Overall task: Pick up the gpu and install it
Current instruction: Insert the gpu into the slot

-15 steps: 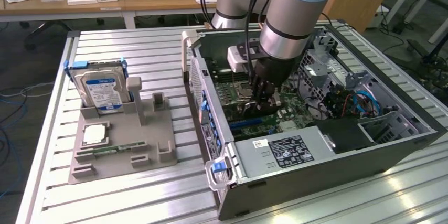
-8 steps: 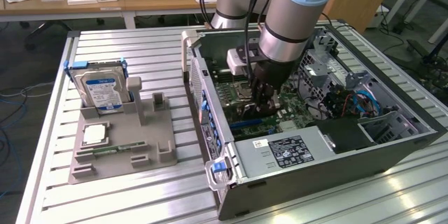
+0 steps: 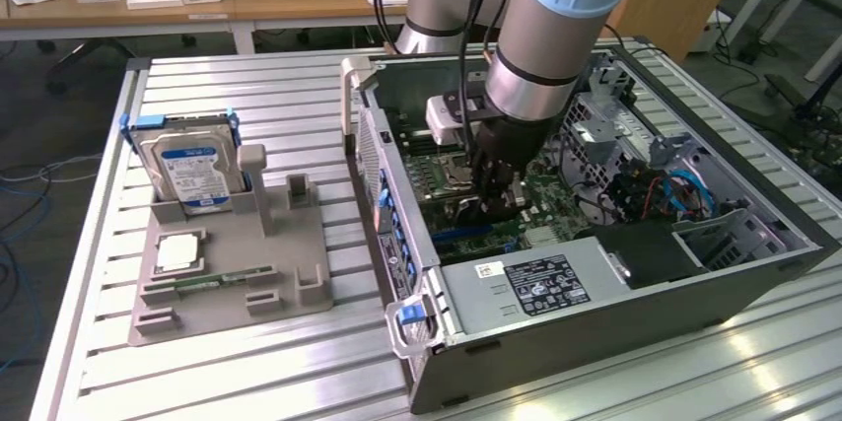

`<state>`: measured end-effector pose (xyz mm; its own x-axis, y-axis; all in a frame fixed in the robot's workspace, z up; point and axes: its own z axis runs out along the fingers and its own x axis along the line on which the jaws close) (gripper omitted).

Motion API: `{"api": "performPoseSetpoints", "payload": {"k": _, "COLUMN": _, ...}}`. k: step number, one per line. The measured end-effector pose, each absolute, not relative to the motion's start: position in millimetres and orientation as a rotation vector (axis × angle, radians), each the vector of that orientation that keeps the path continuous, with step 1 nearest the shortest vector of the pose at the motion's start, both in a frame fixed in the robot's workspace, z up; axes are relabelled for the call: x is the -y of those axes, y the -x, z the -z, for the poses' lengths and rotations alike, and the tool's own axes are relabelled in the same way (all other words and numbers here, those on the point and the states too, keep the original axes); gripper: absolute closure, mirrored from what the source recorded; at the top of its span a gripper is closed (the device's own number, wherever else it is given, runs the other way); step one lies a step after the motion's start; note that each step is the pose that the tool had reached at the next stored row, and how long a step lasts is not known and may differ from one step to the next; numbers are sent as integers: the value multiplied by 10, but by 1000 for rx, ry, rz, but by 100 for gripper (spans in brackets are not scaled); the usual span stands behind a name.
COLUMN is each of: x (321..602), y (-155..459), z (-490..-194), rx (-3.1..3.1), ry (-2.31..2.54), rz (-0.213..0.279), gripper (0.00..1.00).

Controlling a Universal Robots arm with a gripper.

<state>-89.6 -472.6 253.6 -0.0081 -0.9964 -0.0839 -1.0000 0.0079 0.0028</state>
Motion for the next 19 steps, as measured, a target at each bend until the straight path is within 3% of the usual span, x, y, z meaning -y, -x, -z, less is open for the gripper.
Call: {"api": "performPoseSetpoints", "payload": {"k": 19, "x": 4726, "y": 896, "z": -2497, "rx": -2197, "ry": 2179, "rz": -77, "gripper": 73}}
